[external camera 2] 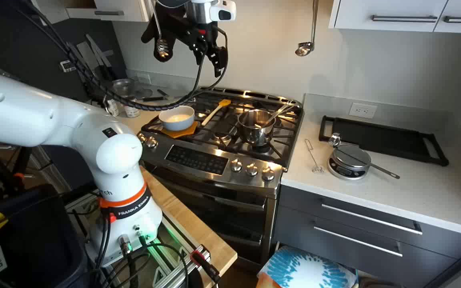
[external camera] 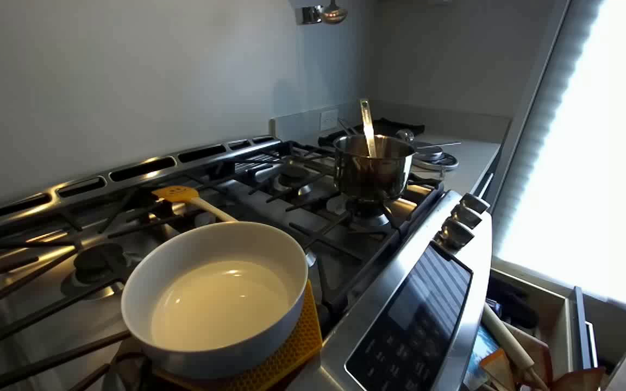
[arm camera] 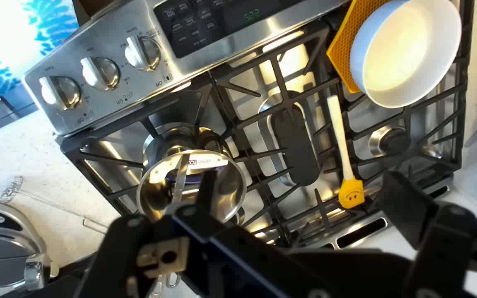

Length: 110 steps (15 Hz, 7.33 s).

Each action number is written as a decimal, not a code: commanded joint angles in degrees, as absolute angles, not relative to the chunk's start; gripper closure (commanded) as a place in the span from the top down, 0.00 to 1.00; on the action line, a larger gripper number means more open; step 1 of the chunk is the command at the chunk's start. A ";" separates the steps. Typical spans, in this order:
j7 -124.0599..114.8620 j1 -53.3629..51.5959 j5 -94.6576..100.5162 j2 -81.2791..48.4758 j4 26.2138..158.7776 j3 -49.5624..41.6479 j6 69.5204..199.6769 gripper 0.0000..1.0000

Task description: Pick up the silver spoon and put it in the silver pot

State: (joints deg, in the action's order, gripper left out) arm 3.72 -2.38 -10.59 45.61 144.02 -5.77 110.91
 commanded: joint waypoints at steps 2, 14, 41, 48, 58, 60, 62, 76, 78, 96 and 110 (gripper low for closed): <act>4.15 -1.65 -11.05 45.51 143.90 -5.25 110.72 1.00; 4.15 -1.65 -11.05 45.51 143.90 -5.25 110.72 1.00; 5.79 4.17 -9.43 36.99 143.16 -10.51 127.32 1.00; 10.78 6.33 -10.36 26.69 137.47 -16.12 128.35 1.00; 19.16 11.61 -5.47 3.46 122.73 -20.43 126.07 1.00; 20.62 12.95 -4.41 -3.57 116.96 -20.38 125.22 1.00; 20.62 14.55 -5.73 -9.35 111.42 -19.79 124.13 1.00; 21.31 16.98 -6.44 -12.53 108.66 -17.26 126.08 1.00; 29.59 19.09 -12.48 -16.40 105.21 -14.85 126.15 1.00; 53.79 34.16 -33.45 -43.18 75.04 3.56 115.56 1.00; 60.86 39.18 -37.32 -55.08 62.61 7.19 107.83 1.00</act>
